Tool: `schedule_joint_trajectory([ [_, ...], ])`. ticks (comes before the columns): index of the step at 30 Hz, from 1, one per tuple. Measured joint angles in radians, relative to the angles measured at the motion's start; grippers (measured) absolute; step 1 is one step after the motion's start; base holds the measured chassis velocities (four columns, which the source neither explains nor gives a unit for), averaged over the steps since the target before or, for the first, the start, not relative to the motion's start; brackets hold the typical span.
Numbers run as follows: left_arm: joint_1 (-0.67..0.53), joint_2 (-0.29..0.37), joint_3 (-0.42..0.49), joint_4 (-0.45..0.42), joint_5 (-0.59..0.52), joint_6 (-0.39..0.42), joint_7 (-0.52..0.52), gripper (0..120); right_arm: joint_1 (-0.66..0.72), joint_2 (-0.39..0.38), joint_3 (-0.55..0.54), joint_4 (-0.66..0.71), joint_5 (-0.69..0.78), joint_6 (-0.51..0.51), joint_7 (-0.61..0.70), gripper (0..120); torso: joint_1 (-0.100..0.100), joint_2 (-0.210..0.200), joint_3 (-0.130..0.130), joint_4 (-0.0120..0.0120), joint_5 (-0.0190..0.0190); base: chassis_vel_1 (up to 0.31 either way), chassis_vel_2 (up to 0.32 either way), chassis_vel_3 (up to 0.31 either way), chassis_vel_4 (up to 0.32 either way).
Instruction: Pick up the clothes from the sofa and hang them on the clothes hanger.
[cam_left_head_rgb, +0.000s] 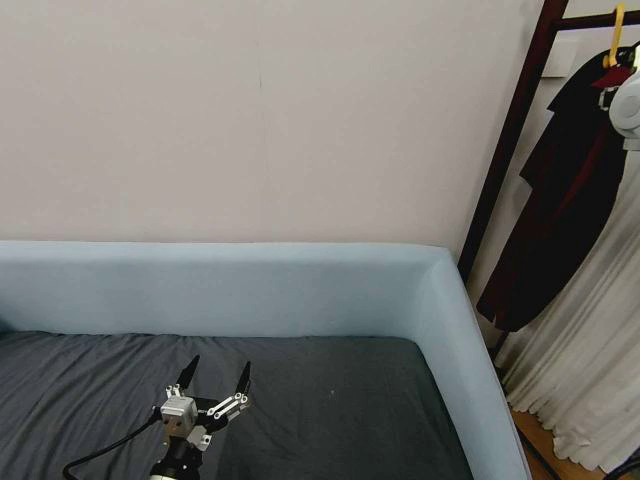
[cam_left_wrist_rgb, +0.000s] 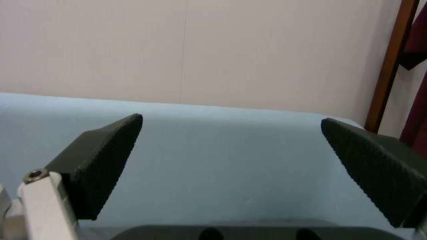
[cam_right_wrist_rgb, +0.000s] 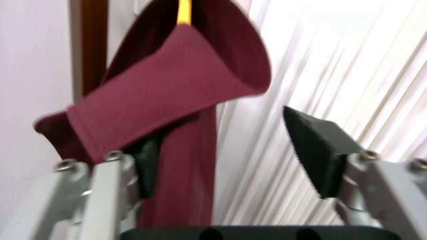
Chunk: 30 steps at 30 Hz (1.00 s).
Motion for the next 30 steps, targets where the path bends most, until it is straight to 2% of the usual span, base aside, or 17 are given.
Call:
schedule_joint_trajectory([
  [2,0.0,0.0,0.0,0.0,0.0,0.0,0.0,100,-0.012,-0.018,0.021,0.051,-0.005,0.001,-0.022,79,0.0,0.0,0.0,0.0001,0.0001,0.0,0.0,0.0,0.0],
  [3,0.0,0.0,0.0,0.0,0.0,0.0,0.0,100,-0.012,-0.018,0.021,0.051,-0.005,0.001,-0.022,79,0.0,0.0,0.0,0.0001,0.0001,0.0,0.0,0.0,0.0],
  [5,0.0,0.0,0.0,0.0,0.0,0.0,0.0,100,-0.027,-0.039,0.048,0.111,-0.004,0.001,-0.065,90,0.0,0.0,0.0,0.0001,-0.0002,0.0,0.0,0.0,0.0],
  [8,0.0,0.0,0.0,0.0,0.0,0.0,0.0,100,-0.042,-0.066,0.07,0.175,-0.002,0.001,-0.099,98,0.0,0.0,0.0,0.0002,0.0001,0.0,0.0,0.0,0.0],
  [12,0.0,0.0,0.0,0.0,0.0,0.0,0.0,100,-0.057,-0.105,0.082,0.252,0.014,0.001,-0.128,100,0.0,0.0,0.0,0.0,-0.0001,0.0,0.0,0.0,0.0],
  [15,0.0,0.0,0.0,0.0,0.0,0.0,0.0,100,-0.122,-0.153,0.145,0.36,0.061,0.001,-0.141,100,0.0,0.0,0.0,0.0005,0.0001,0.0,0.0,0.0,0.0],
  [17,0.0,0.0,0.0,0.0,0.0,0.0,0.0,100,-0.137,-0.165,0.163,0.382,0.071,0.001,-0.147,100,0.0,0.0,0.0,0.0006,0.0003,0.0,0.0,0.0,0.0],
  [19,0.0,0.0,0.0,0.0,0.0,0.0,0.0,100,-0.216,-0.216,0.254,0.469,0.097,0.007,-0.177,100,0.0,0.0,0.0,0.0003,-0.0001,0.0,0.0,0.0,0.0],
  [21,0.0,0.0,0.0,0.0,0.0,0.0,0.0,100,-0.334,-0.297,0.351,0.572,0.102,0.074,-0.233,100,0.0,0.0,0.0,0.0,0.0005,0.0,0.0,0.0,0.0],
  [22,0.0,0.0,0.0,0.0,0.0,0.0,0.0,100,-0.334,-0.297,0.351,0.572,0.102,0.074,-0.233,100,0.0,0.0,0.0,0.0,0.0005,0.0,0.0,0.0,0.0],
  [24,0.0,0.0,0.0,0.0,0.0,0.0,0.0,100,-0.477,-0.372,0.424,0.658,0.053,0.2,-0.28,100,0.0,0.0,0.0,-0.0007,0.0,0.0,0.0,0.0,0.0],
  [25,0.0,0.0,0.0,0.0,0.0,0.0,0.0,100,-0.477,-0.372,0.424,0.658,0.053,0.2,-0.28,100,0.0,0.0,0.0,-0.0007,0.0,0.0,0.0,0.0,0.0],
  [27,0.0,0.0,0.0,0.0,0.0,0.0,0.0,100,-0.592,-0.426,0.458,0.715,0.038,0.314,-0.305,100,0.0,0.0,0.0,-0.0004,0.0006,0.0,0.0,0.0,0.0],
  [29,0.0,0.0,0.0,0.0,0.0,0.0,0.0,100,-0.634,-0.434,0.472,0.733,0.041,0.355,-0.302,100,0.0,0.0,0.0,-0.0001,0.0,0.0,0.0,0.0,0.0],
  [30,0.0,0.0,0.0,0.0,0.0,0.0,0.0,100,-0.688,-0.427,0.521,0.746,0.041,0.38,-0.294,100,0.0,0.0,0.0,0.0003,-0.0008,0.0,0.0,0.0,0.0],
])
